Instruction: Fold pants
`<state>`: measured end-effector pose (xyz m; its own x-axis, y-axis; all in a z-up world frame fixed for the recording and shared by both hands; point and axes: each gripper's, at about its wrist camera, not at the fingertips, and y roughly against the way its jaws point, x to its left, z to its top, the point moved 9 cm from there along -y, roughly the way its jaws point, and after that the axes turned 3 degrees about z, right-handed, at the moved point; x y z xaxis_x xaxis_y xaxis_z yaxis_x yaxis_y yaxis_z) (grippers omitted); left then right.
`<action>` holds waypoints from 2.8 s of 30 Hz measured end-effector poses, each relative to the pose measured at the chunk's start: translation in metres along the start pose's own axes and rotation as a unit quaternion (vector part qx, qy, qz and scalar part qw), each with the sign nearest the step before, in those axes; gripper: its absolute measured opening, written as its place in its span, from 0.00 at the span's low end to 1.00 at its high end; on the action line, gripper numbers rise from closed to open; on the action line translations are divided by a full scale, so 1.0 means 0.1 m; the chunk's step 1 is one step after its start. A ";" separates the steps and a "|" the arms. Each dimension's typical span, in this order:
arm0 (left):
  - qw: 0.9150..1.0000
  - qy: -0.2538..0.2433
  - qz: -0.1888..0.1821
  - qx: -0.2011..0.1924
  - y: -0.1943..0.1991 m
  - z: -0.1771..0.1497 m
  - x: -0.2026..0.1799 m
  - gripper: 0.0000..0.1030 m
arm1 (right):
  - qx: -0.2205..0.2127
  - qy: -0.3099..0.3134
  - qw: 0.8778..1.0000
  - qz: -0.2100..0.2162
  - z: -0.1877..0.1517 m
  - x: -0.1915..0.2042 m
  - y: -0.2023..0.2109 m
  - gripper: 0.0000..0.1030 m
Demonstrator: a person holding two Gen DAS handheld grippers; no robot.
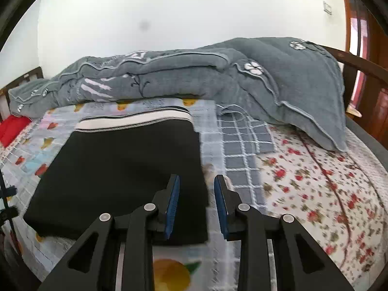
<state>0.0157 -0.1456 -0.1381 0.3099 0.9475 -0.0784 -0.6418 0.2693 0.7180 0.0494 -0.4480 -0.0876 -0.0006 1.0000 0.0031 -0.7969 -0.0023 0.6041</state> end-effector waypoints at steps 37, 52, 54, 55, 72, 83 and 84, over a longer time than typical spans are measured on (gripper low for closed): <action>0.967 0.177 -0.170 0.066 -0.98 0.42 0.26 0.18 | 0.117 -0.025 0.990 0.073 0.17 0.11 -1.05 0.16; 0.986 0.153 -0.025 0.054 -0.33 0.31 2.23 0.21 | 0.078 -0.038 0.973 0.213 0.10 2.13 -0.87 0.11; 0.984 0.158 -0.009 0.077 -0.42 0.18 2.31 0.36 | 0.070 -0.045 0.976 0.201 0.06 2.20 -0.89 0.12; 0.985 0.152 0.004 0.086 -0.46 0.10 2.30 0.46 | 0.066 -0.042 0.981 0.177 0.02 2.18 -0.93 0.13; 0.994 0.070 0.078 0.038 -0.11 0.51 2.25 0.53 | 0.131 -0.065 0.975 0.168 0.43 1.97 -1.44 0.34; 0.996 0.071 0.043 0.025 -0.34 0.81 2.09 0.53 | 0.111 -0.029 0.987 0.113 0.34 1.70 -1.39 0.31; 0.997 0.063 0.037 0.020 -0.38 0.89 2.03 0.53 | 0.104 -0.025 0.989 0.099 0.44 1.67 -1.31 0.34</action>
<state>0.1651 0.0208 -0.1200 0.1706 0.9793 -0.1091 -0.6305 0.1936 0.7517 0.1801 -0.2807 -0.1309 -0.1105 0.9783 0.1752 -0.6426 -0.2048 0.7383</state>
